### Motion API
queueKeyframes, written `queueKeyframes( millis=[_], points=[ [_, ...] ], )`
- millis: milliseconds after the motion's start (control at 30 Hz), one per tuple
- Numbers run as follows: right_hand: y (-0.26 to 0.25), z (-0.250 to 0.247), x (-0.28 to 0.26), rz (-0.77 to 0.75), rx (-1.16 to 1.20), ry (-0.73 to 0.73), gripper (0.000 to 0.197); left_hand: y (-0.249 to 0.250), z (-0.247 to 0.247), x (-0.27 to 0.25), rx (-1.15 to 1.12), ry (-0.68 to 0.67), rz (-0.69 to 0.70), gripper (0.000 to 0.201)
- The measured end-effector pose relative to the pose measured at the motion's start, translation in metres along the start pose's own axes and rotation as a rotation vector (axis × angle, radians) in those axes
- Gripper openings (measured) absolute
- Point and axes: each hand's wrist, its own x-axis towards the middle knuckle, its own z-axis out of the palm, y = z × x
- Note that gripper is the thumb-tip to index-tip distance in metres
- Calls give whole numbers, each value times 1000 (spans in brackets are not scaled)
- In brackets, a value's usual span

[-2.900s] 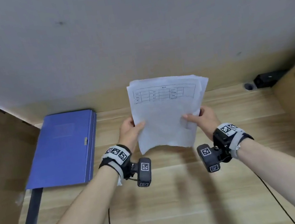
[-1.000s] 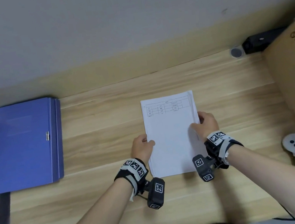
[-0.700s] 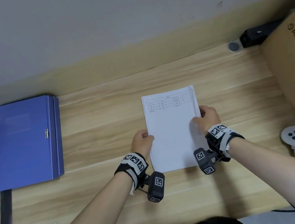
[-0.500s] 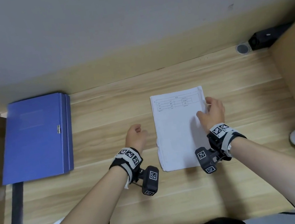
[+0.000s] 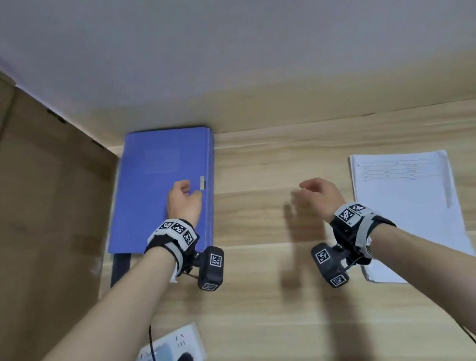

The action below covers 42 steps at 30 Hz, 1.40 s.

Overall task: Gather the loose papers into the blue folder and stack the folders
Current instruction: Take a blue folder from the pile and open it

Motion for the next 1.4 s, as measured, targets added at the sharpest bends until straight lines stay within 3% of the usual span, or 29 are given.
queueKeyframes(
  millis=[300, 433, 567, 633, 700, 800, 933, 1166, 1400],
  points=[
    [-51, 148, 17, 41, -21, -159, 9, -73, -110, 74, 171, 129, -58, 54],
    [-64, 179, 24, 46, -30, -166, 16, -84, -124, 90, 161, 133, -72, 55],
    [-65, 193, 28, 69, -10, -190, 44, -85, -122, 98, 29, 66, -222, 57],
    [-68, 193, 23, 65, 47, -212, 38, -84, -118, 97, -65, 73, -257, 45],
    [-68, 187, 19, 37, 45, -219, 29, -81, -108, 91, -103, 110, -257, 34],
    [-58, 167, 16, -4, 20, -181, 29, -73, -88, 73, -165, 172, -228, 28],
    [-33, 114, 7, -15, 3, -126, 29, -63, -45, 38, -219, 145, -204, 26],
    [30, 12, -11, 88, -65, -17, 26, -42, 36, -31, -130, -40, -74, 24],
    [63, -33, -27, 81, -100, 24, 26, -46, 77, -64, 123, -267, -84, 53]
  ],
)
